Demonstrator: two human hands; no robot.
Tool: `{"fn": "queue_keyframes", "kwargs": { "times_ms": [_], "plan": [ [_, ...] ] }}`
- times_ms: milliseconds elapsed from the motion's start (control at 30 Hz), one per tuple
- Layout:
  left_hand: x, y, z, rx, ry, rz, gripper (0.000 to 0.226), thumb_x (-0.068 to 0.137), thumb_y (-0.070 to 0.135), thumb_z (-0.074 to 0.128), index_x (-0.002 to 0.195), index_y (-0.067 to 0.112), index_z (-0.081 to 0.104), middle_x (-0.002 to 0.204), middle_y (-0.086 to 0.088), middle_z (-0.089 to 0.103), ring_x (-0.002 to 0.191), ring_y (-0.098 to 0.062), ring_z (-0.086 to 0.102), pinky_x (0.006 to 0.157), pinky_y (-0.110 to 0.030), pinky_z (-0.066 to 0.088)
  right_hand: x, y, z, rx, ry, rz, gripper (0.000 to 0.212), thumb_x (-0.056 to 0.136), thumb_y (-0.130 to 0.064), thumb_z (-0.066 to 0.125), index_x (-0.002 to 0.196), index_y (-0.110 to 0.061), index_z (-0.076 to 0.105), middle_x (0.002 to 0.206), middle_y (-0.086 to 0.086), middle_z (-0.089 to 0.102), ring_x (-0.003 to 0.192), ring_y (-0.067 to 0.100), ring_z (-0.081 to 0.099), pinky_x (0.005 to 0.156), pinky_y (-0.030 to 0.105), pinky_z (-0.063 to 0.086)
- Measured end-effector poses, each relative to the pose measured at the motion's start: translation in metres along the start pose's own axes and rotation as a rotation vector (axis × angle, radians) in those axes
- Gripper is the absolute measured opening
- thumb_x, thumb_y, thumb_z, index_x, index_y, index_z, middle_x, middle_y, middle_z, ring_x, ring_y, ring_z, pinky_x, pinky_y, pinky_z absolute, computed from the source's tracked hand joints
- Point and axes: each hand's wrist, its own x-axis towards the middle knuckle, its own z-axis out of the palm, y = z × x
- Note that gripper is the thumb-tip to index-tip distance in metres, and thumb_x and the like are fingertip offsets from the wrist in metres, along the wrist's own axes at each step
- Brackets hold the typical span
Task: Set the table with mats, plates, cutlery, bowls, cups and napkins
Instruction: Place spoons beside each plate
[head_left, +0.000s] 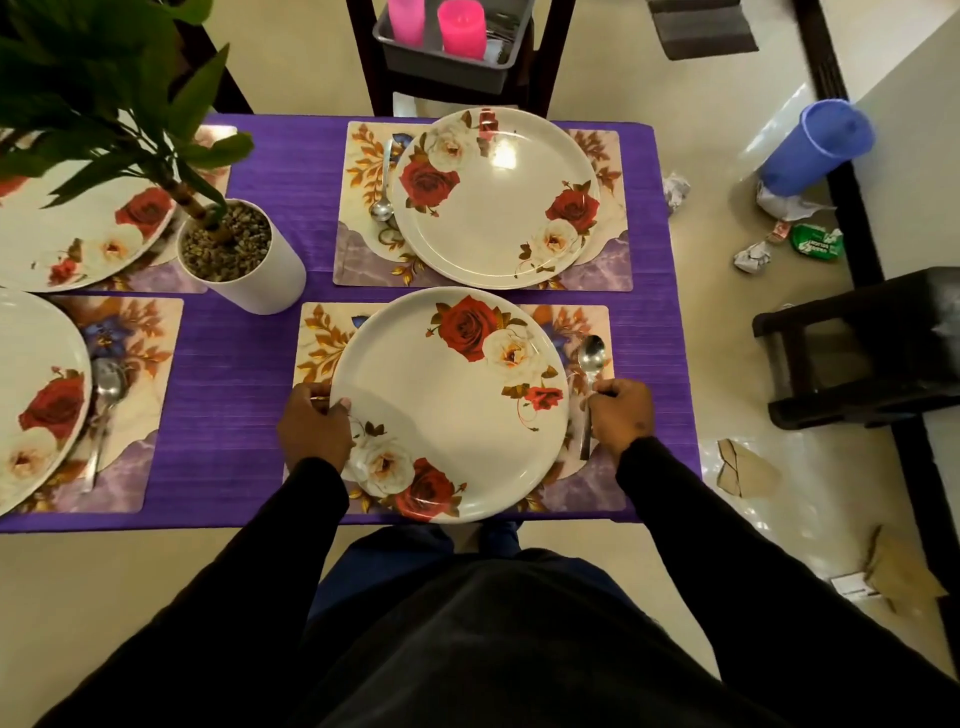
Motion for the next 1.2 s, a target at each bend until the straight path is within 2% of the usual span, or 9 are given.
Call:
{"fn": "queue_keyframes", "kwargs": {
  "times_ms": [67,133,233,300,500,600,733,867,1200],
  "plan": [
    [-0.001,0.000,0.000,0.005,0.009,0.003,0.029,0.093,0.016,0.070,0.120,0.014,0.060,0.112,-0.008,0.069,0.100,-0.031,0.068,0.082,-0.053,0.061,-0.001,0.002,0.000,-0.065,-0.027,0.013,0.016,0.086,0.001,0.058,0.089,-0.003,0.074,0.089,0.013,0.072,0.088,0.030,0.067,0.084,0.045,0.058],
    [-0.002,0.001,0.002,-0.003,0.023,0.008,0.028,0.094,0.014,0.068,0.121,0.013,0.061,0.112,-0.008,0.069,0.100,-0.031,0.067,0.083,-0.053,0.060,-0.005,0.002,0.002,-0.128,-0.040,0.000,0.016,0.087,0.000,0.058,0.086,0.002,0.073,0.088,0.016,0.072,0.084,0.030,0.065,0.083,0.044,0.057],
    [-0.004,0.003,0.004,-0.026,0.029,0.016,0.028,0.096,0.012,0.065,0.123,0.008,0.060,0.110,-0.007,0.066,0.100,-0.024,0.062,0.085,-0.037,0.053,-0.007,0.005,0.009,-0.199,-0.058,-0.010,0.016,0.090,-0.005,0.061,0.082,0.002,0.073,0.085,0.017,0.071,0.082,0.031,0.065,0.076,0.039,0.056],
    [-0.005,0.004,0.003,-0.035,0.025,0.023,0.029,0.096,0.011,0.064,0.124,0.007,0.060,0.113,-0.009,0.067,0.102,-0.024,0.062,0.083,-0.034,0.049,-0.009,0.006,0.013,-0.211,-0.053,-0.004,0.017,0.092,-0.008,0.061,0.079,-0.003,0.072,0.082,0.013,0.070,0.080,0.026,0.064,0.071,0.032,0.053],
    [-0.002,0.000,0.003,-0.057,0.016,0.015,0.026,0.096,0.012,0.065,0.121,0.011,0.060,0.110,-0.007,0.067,0.097,-0.024,0.063,0.086,-0.052,0.059,-0.009,0.001,0.014,-0.268,0.031,-0.023,0.014,0.095,-0.013,0.061,0.082,-0.011,0.068,0.080,0.003,0.063,0.079,0.017,0.058,0.075,0.029,0.050],
    [-0.003,0.001,0.003,-0.048,0.015,0.025,0.026,0.096,0.012,0.065,0.122,0.011,0.059,0.113,-0.008,0.068,0.094,-0.020,0.059,0.088,-0.052,0.059,-0.008,0.001,0.012,-0.282,0.030,-0.024,0.015,0.095,-0.013,0.061,0.080,-0.012,0.064,0.081,0.004,0.062,0.081,0.019,0.060,0.075,0.029,0.051],
    [-0.002,0.000,0.002,-0.050,0.003,0.023,0.024,0.096,0.013,0.065,0.120,0.014,0.059,0.107,-0.002,0.065,0.098,-0.024,0.063,0.084,-0.053,0.060,-0.005,0.002,0.011,-0.293,0.029,-0.031,0.006,0.095,-0.012,0.061,0.092,-0.011,0.066,0.091,0.005,0.064,0.086,0.019,0.059,0.075,0.028,0.047],
    [-0.002,-0.001,0.002,-0.044,-0.002,0.033,0.026,0.097,0.012,0.064,0.122,0.013,0.059,0.112,-0.007,0.067,0.097,-0.023,0.062,0.084,-0.045,0.059,-0.005,0.001,0.012,-0.296,0.004,-0.043,0.003,0.094,-0.011,0.063,0.093,-0.013,0.064,0.092,0.002,0.061,0.088,0.017,0.057,0.076,0.027,0.045],
    [-0.005,0.001,-0.001,-0.052,-0.012,0.033,0.027,0.098,0.010,0.062,0.124,0.011,0.058,0.116,-0.011,0.067,0.100,-0.024,0.063,0.086,-0.052,0.060,-0.005,0.001,0.016,-0.318,0.009,-0.013,0.002,0.095,-0.017,0.063,0.096,-0.015,0.062,0.096,0.002,0.060,0.087,0.017,0.055,0.076,0.027,0.044]
  ]
}}
